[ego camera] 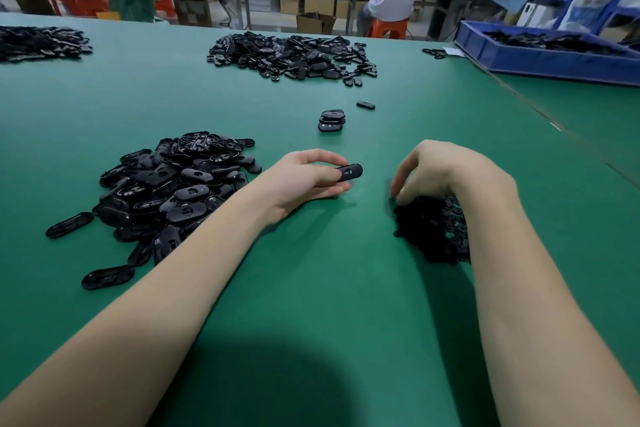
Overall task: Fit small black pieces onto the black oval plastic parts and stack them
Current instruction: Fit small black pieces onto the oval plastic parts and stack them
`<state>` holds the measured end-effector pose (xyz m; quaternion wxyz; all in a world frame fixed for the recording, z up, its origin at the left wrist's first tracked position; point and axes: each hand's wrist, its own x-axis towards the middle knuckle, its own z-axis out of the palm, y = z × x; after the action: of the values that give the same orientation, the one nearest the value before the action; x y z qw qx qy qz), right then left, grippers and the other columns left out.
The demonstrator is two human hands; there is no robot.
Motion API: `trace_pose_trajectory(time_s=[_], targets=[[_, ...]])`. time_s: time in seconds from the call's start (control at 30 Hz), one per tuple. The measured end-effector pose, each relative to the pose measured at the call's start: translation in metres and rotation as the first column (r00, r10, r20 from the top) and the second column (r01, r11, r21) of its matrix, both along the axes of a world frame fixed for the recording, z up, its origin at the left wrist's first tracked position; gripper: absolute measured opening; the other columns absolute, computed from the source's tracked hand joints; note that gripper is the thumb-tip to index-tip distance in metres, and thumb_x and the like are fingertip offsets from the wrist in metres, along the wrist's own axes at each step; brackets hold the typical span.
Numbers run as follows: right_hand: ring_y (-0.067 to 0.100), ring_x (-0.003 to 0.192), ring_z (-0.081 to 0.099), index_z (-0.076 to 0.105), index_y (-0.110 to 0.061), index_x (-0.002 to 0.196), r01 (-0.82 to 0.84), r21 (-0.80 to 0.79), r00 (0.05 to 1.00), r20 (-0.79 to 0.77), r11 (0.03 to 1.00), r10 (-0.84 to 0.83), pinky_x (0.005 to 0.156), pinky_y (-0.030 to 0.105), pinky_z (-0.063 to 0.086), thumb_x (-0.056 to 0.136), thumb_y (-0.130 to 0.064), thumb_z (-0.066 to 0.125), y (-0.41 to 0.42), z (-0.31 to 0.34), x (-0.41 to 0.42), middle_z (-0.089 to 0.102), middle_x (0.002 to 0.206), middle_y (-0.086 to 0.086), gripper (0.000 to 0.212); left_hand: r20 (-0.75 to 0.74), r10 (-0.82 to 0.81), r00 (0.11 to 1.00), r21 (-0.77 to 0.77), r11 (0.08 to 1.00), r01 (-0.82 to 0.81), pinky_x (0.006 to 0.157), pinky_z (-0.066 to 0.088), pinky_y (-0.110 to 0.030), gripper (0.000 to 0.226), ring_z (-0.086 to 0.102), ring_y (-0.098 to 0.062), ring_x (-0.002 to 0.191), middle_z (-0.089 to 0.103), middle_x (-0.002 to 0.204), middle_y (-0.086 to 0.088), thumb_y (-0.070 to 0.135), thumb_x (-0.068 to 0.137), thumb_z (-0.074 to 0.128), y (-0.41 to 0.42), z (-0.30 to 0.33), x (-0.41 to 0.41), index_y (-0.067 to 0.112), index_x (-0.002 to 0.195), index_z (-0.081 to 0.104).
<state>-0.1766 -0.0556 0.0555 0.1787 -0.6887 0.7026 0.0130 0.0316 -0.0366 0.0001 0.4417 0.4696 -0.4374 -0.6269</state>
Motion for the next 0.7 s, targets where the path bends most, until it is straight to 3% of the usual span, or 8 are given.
trace_pose_trajectory(time_s=[0.2, 0.37, 0.53, 0.7], targets=[[0.024, 0.096, 0.063, 0.076, -0.039, 0.081, 0.083, -0.120, 0.996, 0.052, 0.989, -0.077, 0.076, 0.028, 0.042, 0.080, -0.027, 0.078, -0.0013, -0.0075, 0.0029, 0.067, 0.100, -0.004, 0.012, -0.038, 0.039, 0.999, 0.025, 0.999, -0.038, 0.076, 0.060, -0.021, 0.010, 0.076, -0.027, 0.092, 0.072, 0.109, -0.023, -0.004, 0.096, 0.059, -0.0007, 0.0009, -0.0017, 0.005, 0.098, 0.063], [0.025, 0.104, 0.064, 0.078, -0.036, 0.081, 0.090, -0.081, 0.994, 0.064, 0.993, -0.085, 0.086, 0.031, 0.052, 0.078, -0.027, 0.080, -0.0011, -0.0039, 0.0009, 0.070, 0.106, -0.002, 0.010, -0.027, 0.042, 0.999, 0.002, 0.999, -0.041, 0.074, 0.059, -0.019, 0.026, 0.076, -0.027, 0.096, 0.071, 0.111, -0.020, -0.006, 0.097, 0.054, 0.0016, 0.0022, -0.0007, 0.007, 0.117, 0.066], [0.025, 0.102, 0.064, 0.079, -0.035, 0.085, 0.114, -0.085, 0.992, 0.059, 0.990, -0.109, 0.079, 0.028, 0.044, 0.076, -0.029, 0.084, 0.0010, -0.0053, 0.0021, 0.070, 0.106, -0.002, 0.012, -0.048, 0.059, 0.997, 0.022, 0.998, -0.058, 0.072, 0.059, -0.018, 0.020, 0.076, -0.024, 0.096, 0.071, 0.113, -0.017, -0.005, 0.099, 0.052, 0.0023, 0.0043, -0.0027, 0.004, 0.112, 0.065], [0.025, 0.099, 0.064, 0.078, -0.035, 0.093, 0.091, -0.122, 0.996, 0.033, 0.988, -0.087, 0.078, 0.028, 0.043, 0.082, -0.030, 0.076, 0.0026, -0.0058, 0.0056, 0.071, 0.106, -0.002, 0.012, -0.088, 0.102, 0.991, 0.043, 0.994, -0.098, 0.075, 0.060, -0.021, 0.012, 0.075, -0.027, 0.097, 0.070, 0.105, -0.018, -0.004, 0.099, 0.054, 0.0002, 0.0026, -0.0035, 0.000, 0.110, 0.059]])
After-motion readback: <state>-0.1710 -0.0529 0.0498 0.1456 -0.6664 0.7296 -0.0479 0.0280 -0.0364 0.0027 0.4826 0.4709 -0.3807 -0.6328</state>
